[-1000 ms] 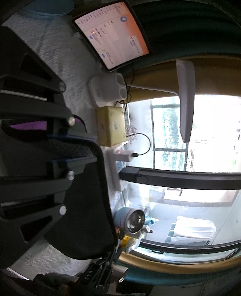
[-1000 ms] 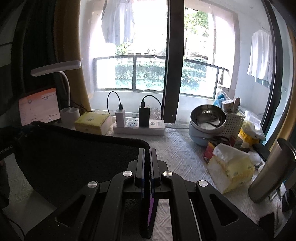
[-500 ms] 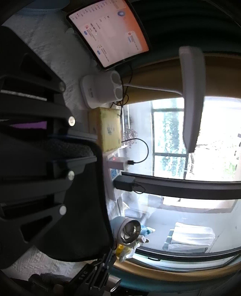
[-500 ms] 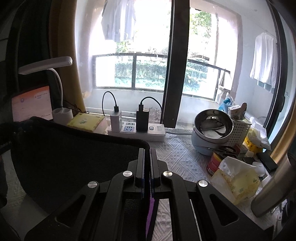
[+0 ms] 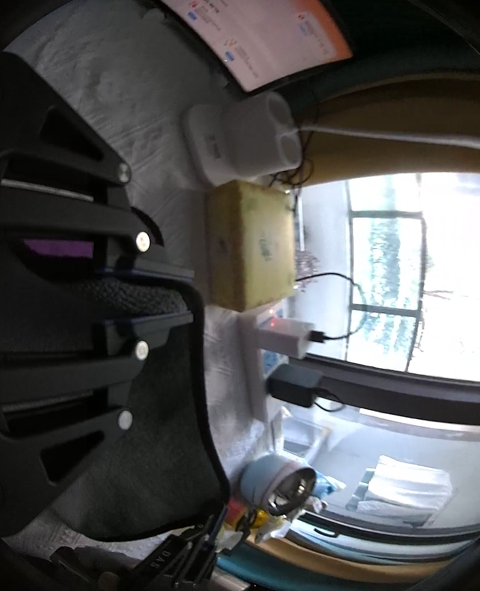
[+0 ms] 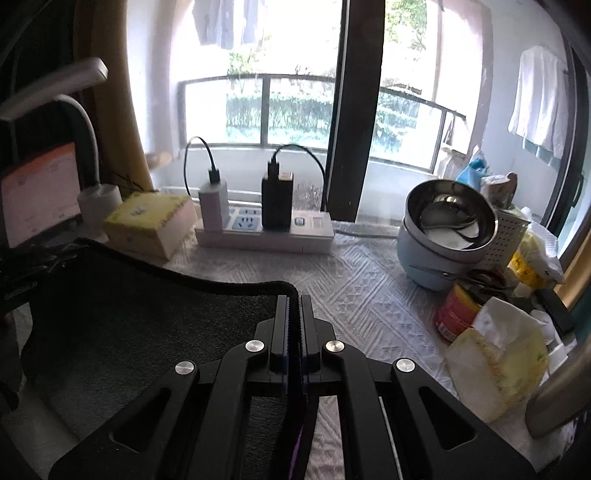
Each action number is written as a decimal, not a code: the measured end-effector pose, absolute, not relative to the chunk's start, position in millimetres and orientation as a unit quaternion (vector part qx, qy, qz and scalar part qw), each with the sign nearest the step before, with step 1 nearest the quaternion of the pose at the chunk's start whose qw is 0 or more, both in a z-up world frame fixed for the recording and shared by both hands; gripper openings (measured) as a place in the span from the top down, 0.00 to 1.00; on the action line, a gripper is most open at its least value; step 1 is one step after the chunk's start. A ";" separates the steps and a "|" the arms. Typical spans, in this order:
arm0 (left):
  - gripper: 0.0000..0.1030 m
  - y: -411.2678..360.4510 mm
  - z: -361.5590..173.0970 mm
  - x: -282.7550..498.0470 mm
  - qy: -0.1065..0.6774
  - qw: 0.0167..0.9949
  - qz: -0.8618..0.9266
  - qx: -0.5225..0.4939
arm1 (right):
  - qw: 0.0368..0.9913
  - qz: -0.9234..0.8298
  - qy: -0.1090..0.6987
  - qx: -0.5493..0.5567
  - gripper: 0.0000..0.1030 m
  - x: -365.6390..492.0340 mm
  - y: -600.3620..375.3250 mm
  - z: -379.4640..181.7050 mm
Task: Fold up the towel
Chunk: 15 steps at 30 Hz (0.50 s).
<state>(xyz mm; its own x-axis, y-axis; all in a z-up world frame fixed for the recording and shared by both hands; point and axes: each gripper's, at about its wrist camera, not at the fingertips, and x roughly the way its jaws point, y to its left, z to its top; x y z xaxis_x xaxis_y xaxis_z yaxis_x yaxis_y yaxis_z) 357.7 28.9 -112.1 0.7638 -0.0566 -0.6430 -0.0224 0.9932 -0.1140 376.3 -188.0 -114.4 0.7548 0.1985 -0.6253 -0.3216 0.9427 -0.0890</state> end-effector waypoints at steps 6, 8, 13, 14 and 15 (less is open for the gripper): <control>0.85 28.0 -131.2 376.4 0.378 0.925 0.003 -0.046 | 0.920 0.133 0.354 -0.105 0.95 401.6 -186.4 -138.7; 0.83 26.3 -134.6 380.3 0.385 0.922 0.007 -0.036 | 0.916 0.130 0.363 -0.110 0.95 406.1 -185.7 -147.8; 0.82 25.2 -146.5 387.6 0.410 0.912 0.014 -0.030 | 0.908 0.128 0.381 -0.115 0.95 409.9 -184.5 -159.6; 0.81 24.9 -148.1 388.5 0.412 0.910 0.014 -0.030 | 0.907 0.127 0.386 -0.114 0.95 410.7 -185.4 -161.0; 0.80 24.8 -150.1 389.7 0.417 0.908 0.013 -0.030 | 0.906 0.126 0.389 -0.112 0.95 411.3 -186.8 -161.8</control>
<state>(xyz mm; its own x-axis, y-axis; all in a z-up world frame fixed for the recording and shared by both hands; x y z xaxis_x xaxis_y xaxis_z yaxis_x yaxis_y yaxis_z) 389.7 24.8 -150.1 0.6522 -0.0009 -0.7581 -0.0498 0.9978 -0.0441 411.3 -186.8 -161.8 0.6660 0.1412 -0.7324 -0.3156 0.9430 -0.1052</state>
